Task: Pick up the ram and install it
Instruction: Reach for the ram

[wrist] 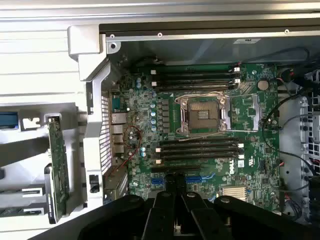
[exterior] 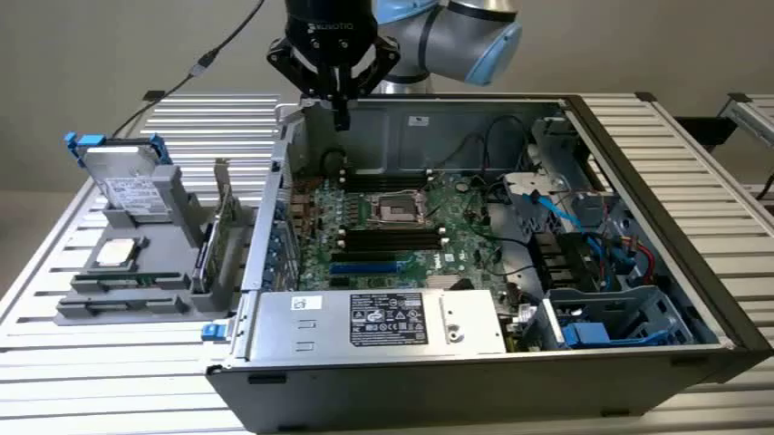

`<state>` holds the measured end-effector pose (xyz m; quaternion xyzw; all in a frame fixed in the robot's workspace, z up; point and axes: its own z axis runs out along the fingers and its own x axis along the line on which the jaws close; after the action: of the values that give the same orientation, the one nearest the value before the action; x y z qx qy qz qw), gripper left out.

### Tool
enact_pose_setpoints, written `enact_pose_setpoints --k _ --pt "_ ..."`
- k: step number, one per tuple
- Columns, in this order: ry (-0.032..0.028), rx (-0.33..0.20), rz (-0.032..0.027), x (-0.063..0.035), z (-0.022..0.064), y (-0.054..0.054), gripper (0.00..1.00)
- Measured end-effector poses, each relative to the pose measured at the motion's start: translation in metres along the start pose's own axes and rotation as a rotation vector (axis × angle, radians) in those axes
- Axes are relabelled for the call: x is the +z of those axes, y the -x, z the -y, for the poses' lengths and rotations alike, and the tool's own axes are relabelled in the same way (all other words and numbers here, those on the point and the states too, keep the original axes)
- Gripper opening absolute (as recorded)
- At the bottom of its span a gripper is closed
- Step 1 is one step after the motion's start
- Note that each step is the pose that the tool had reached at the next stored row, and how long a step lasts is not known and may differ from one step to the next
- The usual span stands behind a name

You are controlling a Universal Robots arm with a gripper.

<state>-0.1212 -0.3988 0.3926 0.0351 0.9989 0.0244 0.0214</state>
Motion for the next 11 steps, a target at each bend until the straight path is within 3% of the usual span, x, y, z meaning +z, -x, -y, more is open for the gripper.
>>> enact_pose_setpoints --k 9,11 --pt "0.0000 0.000 0.0006 0.0000 0.0000 0.0000 0.10" --pt "0.0000 0.000 0.0007 -0.0003 0.0012 -0.0060 0.10"
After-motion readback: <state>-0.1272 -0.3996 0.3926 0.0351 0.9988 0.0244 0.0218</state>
